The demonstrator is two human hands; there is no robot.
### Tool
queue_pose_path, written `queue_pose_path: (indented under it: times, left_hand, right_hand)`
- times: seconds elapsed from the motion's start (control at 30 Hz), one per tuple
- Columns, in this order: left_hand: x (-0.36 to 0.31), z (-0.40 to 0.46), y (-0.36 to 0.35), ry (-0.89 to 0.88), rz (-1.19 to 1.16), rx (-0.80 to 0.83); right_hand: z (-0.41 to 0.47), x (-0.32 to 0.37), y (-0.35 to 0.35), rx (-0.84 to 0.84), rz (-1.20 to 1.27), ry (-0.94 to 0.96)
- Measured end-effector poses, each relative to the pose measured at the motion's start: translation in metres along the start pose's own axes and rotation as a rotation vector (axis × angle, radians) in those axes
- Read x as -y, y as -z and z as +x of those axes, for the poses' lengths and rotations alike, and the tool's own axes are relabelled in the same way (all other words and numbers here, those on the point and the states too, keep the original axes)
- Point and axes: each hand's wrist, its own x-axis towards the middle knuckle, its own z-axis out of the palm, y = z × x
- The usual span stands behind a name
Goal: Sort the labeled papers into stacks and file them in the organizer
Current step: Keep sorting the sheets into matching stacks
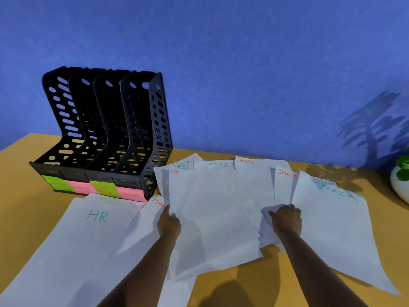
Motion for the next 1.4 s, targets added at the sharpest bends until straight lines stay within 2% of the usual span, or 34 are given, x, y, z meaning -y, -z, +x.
queue_pose_path:
  times: [0.43, 0.6, 0.67, 0.87, 1.0, 1.03, 1.13, 1.17, 1.3, 1.4]
  left_hand:
    - [-0.001, 0.003, 0.002, 0.045, -0.045, 0.057]
    - [0.0, 0.004, 0.003, 0.058, -0.06, 0.081]
    - [0.0, 0.005, 0.004, 0.064, -0.068, 0.085]
    - [-0.005, 0.005, 0.006, 0.112, -0.144, 0.118]
    - [-0.006, 0.007, 0.006, 0.077, -0.206, 0.137]
    - [-0.007, 0.007, 0.006, 0.074, -0.242, 0.144]
    - [-0.009, 0.006, 0.005, 0.109, -0.348, 0.181]
    - [-0.008, 0.006, 0.005, 0.121, -0.371, 0.198]
    - [-0.003, 0.007, 0.004, 0.118, -0.354, 0.224]
    - [0.002, 0.008, 0.002, 0.101, -0.308, 0.208]
  right_hand:
    - [0.006, 0.006, 0.003, -0.006, -0.068, 0.091]
    - [0.011, 0.029, 0.021, -0.061, 0.051, 0.082]
    - [0.009, 0.049, 0.032, -0.063, 0.054, 0.145]
    - [-0.04, 0.114, 0.022, 0.137, -0.025, 0.417]
    - [-0.086, 0.133, 0.011, 0.009, -0.123, 0.581]
    - [-0.094, 0.136, 0.007, 0.031, -0.105, 0.596]
    - [-0.11, 0.144, -0.011, 0.309, 0.024, 0.636]
    - [-0.113, 0.144, -0.014, 0.354, 0.067, 0.653]
    - [-0.113, 0.144, -0.005, 0.343, 0.267, 0.68]
    - [-0.084, 0.126, 0.004, 0.161, 0.216, 0.624]
